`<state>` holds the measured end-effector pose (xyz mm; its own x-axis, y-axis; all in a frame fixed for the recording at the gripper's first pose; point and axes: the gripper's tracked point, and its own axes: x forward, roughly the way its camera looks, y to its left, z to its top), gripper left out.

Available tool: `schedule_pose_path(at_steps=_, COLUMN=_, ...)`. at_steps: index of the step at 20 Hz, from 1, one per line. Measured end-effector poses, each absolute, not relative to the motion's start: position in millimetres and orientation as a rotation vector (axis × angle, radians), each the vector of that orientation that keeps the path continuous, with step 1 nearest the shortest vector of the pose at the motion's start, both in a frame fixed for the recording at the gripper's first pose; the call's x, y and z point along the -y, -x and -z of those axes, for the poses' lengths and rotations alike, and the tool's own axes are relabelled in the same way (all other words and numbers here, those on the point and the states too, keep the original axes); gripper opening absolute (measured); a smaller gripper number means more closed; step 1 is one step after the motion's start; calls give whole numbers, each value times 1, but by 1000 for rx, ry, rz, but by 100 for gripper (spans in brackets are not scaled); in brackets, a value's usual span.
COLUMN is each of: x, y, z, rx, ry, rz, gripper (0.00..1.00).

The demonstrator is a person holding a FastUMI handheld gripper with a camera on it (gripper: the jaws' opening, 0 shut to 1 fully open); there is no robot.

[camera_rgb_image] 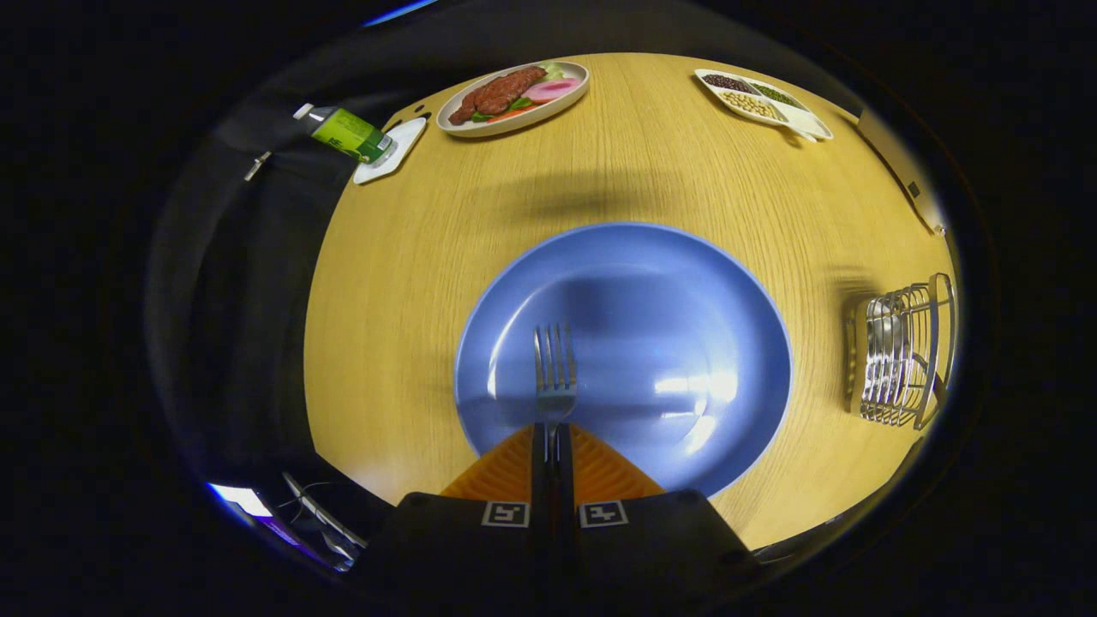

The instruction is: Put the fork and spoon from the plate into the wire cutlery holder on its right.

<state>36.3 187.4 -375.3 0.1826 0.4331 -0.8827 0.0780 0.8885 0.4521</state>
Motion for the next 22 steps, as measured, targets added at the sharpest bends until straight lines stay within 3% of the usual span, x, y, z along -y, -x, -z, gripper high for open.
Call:
schedule_pose_path(at_steps=13, x=-95, y=-47, z=272, rx=-1257, ry=-544, rz=-340, gripper=6)
schedule_pose_path(at_steps=22, x=57, y=-35, z=253, rx=-1301, ry=-480, rz=-234, gripper=7)
